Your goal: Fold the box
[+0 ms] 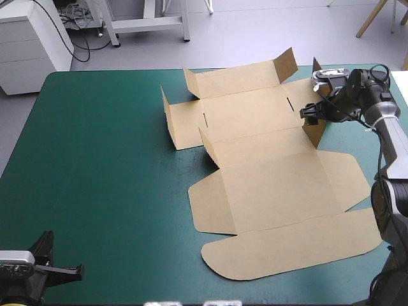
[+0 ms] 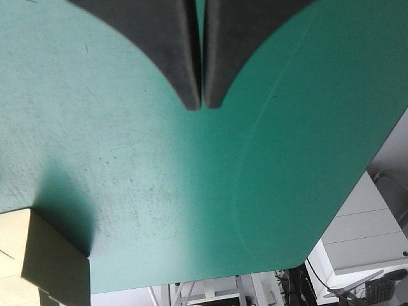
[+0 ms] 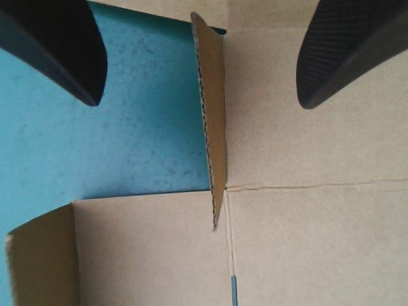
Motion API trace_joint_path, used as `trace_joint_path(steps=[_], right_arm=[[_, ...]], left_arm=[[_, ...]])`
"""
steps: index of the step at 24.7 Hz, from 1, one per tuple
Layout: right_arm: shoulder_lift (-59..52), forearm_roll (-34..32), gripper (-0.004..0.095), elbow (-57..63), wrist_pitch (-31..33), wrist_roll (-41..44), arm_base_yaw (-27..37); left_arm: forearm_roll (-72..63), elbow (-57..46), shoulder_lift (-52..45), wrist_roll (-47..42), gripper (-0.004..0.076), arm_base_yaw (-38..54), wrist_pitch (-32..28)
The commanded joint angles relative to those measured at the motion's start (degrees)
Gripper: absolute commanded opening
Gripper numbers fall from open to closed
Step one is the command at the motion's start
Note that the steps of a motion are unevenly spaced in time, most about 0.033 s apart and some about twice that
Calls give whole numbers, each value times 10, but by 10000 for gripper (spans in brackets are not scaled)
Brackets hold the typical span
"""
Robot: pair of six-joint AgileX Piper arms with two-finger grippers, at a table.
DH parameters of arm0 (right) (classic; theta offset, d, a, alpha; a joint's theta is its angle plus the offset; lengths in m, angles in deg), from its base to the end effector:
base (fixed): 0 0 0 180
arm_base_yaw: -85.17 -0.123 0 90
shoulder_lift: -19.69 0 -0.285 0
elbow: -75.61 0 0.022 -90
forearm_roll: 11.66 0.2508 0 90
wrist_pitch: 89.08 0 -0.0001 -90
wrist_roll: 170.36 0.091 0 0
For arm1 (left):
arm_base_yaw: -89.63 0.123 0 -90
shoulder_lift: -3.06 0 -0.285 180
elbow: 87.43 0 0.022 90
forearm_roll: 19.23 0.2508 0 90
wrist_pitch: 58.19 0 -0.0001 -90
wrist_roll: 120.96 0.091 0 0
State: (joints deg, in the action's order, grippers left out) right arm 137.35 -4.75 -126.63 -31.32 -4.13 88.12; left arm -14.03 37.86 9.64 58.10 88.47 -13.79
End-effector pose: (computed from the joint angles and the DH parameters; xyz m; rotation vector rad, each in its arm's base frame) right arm 0.4250 -0.0126 0.2929 -0.1978 2.6543 0.0624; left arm 0.0138 0.0055 0.2710 0.0190 1.8426 0.0782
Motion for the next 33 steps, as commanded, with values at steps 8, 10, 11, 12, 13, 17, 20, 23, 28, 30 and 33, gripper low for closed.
trace_joint_path(steps=[8, 10, 11, 12, 13, 17, 20, 23, 28, 30, 33], right_arm=[[24, 40, 738, -19, -10, -39, 0], [30, 51, 738, -21, -9, -46, 0], [32, 53, 738, -21, -9, -49, 0], [33, 53, 737, -21, -9, -49, 0], [33, 53, 737, -22, -10, -49, 0], [33, 51, 709, -35, -11, -50, 0], [33, 51, 649, -52, -10, -58, 0], [39, 51, 565, -77, 6, -63, 0], [54, 48, 565, -88, 38, -63, 0], [54, 30, 564, -88, 37, -63, 0], [54, 25, 429, -89, 34, -66, 0]], left_arm=[[0, 13, -6, -6, -10, -3, -44], [0, 13, -6, -6, -10, -3, -44], [0, 13, -6, -6, -10, -3, -44], [0, 13, -6, -6, -10, -3, -44], [0, 13, -6, -6, -10, -3, -44], [-2, 13, -6, -3, -10, -3, -44], [-2, 13, -6, -3, -10, -3, -44], [-2, 13, -6, -3, -10, -3, -44], [-2, 13, -6, -3, -10, -3, -44], [-2, 13, -6, -3, -10, -3, -44], [-2, 13, -6, -3, -10, -3, -44]])
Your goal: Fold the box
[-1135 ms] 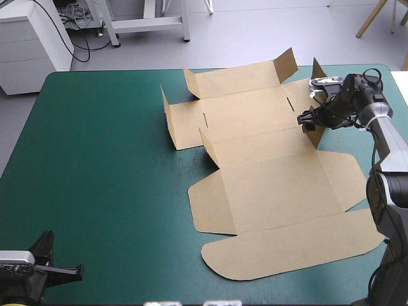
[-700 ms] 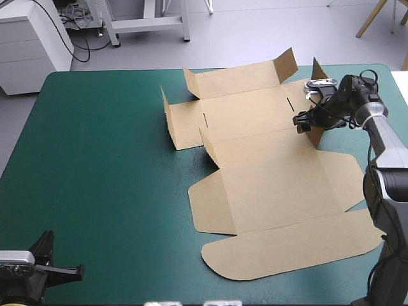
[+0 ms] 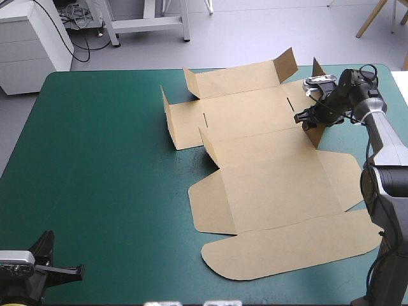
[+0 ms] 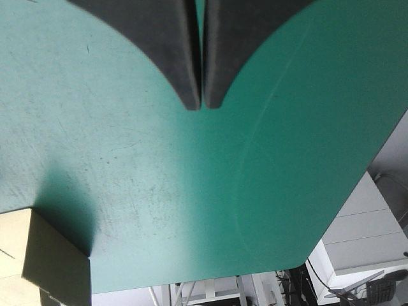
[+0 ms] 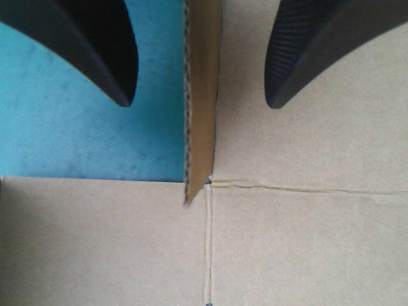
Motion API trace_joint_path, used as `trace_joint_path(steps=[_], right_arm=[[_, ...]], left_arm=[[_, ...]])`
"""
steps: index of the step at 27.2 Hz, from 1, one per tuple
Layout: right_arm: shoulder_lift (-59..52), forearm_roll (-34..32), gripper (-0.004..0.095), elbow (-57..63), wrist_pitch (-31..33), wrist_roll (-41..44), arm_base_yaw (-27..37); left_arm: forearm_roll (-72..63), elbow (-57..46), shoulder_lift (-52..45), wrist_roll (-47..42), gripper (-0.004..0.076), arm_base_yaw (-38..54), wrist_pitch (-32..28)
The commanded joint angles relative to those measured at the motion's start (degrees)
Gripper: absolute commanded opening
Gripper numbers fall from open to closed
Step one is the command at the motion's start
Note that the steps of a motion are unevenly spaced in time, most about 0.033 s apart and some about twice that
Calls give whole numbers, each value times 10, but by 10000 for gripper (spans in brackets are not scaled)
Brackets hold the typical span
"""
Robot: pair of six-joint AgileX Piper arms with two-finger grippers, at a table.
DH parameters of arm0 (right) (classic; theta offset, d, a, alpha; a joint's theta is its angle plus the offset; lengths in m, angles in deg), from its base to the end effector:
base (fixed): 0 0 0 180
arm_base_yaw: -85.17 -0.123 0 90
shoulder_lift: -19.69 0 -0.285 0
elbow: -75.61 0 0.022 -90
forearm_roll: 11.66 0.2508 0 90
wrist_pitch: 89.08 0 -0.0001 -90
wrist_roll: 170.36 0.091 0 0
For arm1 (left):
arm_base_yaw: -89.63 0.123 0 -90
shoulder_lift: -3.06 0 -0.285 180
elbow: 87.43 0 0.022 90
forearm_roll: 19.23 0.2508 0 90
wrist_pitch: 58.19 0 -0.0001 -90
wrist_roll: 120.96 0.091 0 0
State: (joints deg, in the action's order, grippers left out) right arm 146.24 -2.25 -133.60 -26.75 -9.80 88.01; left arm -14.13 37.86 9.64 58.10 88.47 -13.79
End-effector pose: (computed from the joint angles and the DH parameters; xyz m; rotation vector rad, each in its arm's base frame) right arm 0.4530 -0.0093 0.2574 -0.3298 2.7416 0.1204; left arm 0.0138 0.0054 0.2709 0.0187 1.8427 0.0762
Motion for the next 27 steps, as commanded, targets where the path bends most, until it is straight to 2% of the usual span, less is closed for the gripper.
trace_joint_path(steps=[1, 2, 3, 8, 16, 21, 27], right_arm=[[-35, 0, 281, -20, -14, -15, 1], [-35, 0, 152, -20, -17, -16, 1], [-35, 0, -22, -20, -21, -21, 1], [-35, 0, -19, -21, -22, -42, 1], [-35, 60, -19, -21, 9, -234, -11], [-35, 61, -20, -21, 16, -345, -63], [-35, 62, -20, -21, -19, -431, -156]], left_arm=[[-1, 13, -6, -3, -10, -3, -44], [-1, 13, -6, -3, -10, -3, -44], [-1, 13, -6, -3, -10, -3, -44], [-1, 13, -6, -3, -10, -3, -44], [-1, 13, -6, -3, -10, -3, -44], [-1, 13, -6, -3, -10, -3, -44], [-1, 13, -6, -3, -10, -3, -44]])
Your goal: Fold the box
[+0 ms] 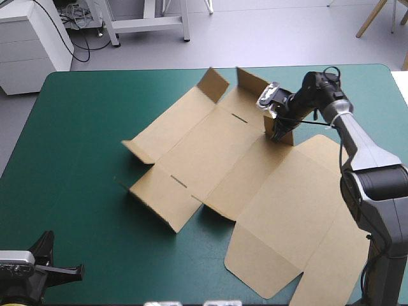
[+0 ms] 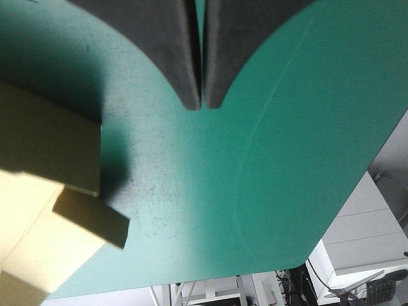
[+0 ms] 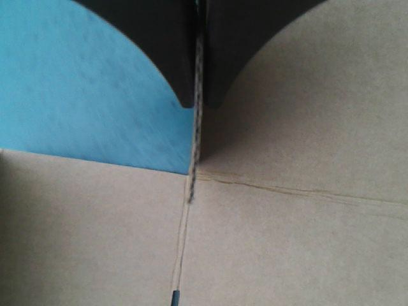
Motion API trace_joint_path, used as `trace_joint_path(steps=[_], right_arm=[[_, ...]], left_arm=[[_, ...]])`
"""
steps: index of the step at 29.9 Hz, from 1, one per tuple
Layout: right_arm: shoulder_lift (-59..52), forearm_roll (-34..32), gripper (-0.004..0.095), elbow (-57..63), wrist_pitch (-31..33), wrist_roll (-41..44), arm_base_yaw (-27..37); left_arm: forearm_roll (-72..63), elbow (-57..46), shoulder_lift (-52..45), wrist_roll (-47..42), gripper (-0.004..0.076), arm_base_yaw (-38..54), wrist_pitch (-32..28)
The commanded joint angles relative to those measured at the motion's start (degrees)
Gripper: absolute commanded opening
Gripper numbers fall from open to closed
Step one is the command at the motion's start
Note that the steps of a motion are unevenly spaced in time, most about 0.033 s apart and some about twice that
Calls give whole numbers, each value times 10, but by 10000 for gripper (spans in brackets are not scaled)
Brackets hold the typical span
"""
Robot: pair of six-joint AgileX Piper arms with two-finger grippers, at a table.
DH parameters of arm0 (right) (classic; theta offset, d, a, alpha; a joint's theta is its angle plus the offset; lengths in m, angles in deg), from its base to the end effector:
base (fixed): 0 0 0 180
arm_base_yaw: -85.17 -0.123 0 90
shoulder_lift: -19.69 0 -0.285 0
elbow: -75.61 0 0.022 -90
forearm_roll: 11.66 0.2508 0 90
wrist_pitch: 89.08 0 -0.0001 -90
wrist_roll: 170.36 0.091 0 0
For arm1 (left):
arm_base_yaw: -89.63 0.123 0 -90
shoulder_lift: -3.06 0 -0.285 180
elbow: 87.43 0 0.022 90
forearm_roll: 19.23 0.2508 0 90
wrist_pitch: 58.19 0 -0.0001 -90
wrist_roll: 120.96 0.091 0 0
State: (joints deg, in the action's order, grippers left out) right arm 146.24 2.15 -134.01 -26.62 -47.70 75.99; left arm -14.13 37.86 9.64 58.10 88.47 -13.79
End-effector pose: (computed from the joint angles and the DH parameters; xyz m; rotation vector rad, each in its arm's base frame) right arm 0.4447 0.0914 0.2606 -1.4074 2.3265 0.0901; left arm 0.0138 0.0054 0.2709 0.0187 1.8427 0.0762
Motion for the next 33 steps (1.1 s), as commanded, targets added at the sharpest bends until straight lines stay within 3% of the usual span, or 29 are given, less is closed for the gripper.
trace_joint_path(steps=[1, 14, 33], right_arm=[[-35, 18, -20, -17, -23, -77, -49], [-35, 17, -20, -17, -114, -227, -212], [-35, -16, 11, -17, -127, -212, -220]], left_arm=[[-1, 13, -6, -3, -10, -3, -44], [-1, 13, -6, -3, -10, -3, -44], [-1, 13, -6, -6, -10, -3, -44]])
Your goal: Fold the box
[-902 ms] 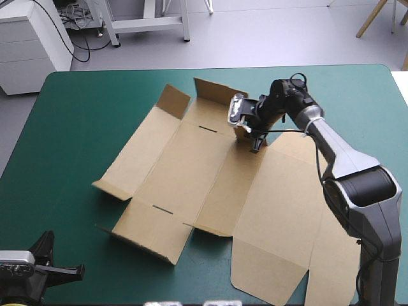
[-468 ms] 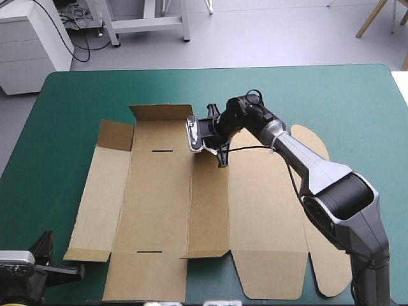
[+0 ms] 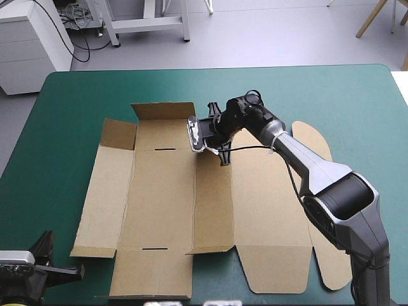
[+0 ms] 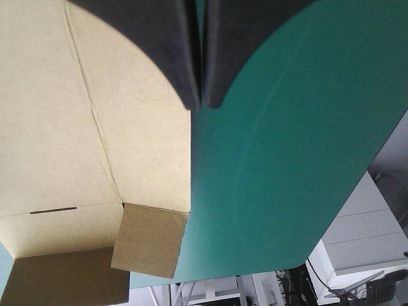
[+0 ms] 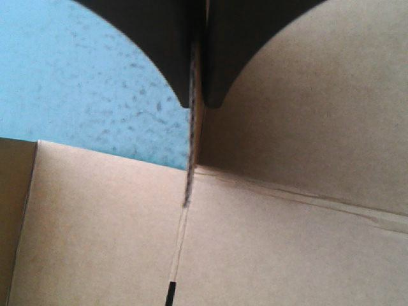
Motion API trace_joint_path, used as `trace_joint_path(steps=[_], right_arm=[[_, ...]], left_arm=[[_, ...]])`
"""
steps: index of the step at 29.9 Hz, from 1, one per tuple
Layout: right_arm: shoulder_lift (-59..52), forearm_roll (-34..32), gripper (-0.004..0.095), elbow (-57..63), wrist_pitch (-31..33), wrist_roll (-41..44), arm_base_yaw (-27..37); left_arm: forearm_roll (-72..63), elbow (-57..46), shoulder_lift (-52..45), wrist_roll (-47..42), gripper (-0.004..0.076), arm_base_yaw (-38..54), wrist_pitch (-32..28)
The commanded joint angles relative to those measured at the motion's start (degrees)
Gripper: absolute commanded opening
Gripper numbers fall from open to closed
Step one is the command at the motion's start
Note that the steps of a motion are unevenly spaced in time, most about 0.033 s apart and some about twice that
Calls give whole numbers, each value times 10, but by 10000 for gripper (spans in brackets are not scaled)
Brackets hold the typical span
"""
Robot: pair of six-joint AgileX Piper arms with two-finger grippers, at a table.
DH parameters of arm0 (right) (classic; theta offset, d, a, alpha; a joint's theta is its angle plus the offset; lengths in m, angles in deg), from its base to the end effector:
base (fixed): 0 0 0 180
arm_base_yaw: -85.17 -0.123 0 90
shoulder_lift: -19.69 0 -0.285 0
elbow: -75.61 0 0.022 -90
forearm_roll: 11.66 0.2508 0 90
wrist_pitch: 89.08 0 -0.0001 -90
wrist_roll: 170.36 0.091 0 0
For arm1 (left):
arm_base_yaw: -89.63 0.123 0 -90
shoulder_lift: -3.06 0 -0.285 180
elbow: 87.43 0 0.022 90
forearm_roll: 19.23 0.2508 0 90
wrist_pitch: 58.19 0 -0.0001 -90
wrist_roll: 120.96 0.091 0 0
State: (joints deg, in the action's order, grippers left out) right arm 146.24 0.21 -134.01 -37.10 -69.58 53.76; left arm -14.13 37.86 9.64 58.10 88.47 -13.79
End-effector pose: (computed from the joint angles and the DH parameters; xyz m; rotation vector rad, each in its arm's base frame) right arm 0.3921 0.2567 0.2671 -2.0499 1.5474 -0.0553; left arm 0.0138 0.0054 0.2709 0.0187 1.8427 0.0762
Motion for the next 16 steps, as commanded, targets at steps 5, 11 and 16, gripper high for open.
trace_joint_path(steps=[5, 11, 16], right_arm=[[-35, 10, 289, -17, -23, 51, 2], [-43, 5, 873, -18, -37, 121, 1], [-85, 3, 909, -19, -23, 167, 1]], left_arm=[[-1, 13, -6, -6, -10, -3, -44], [-1, 13, -6, -3, -10, -3, -44], [-1, 13, -6, -3, -10, -3, -44]])
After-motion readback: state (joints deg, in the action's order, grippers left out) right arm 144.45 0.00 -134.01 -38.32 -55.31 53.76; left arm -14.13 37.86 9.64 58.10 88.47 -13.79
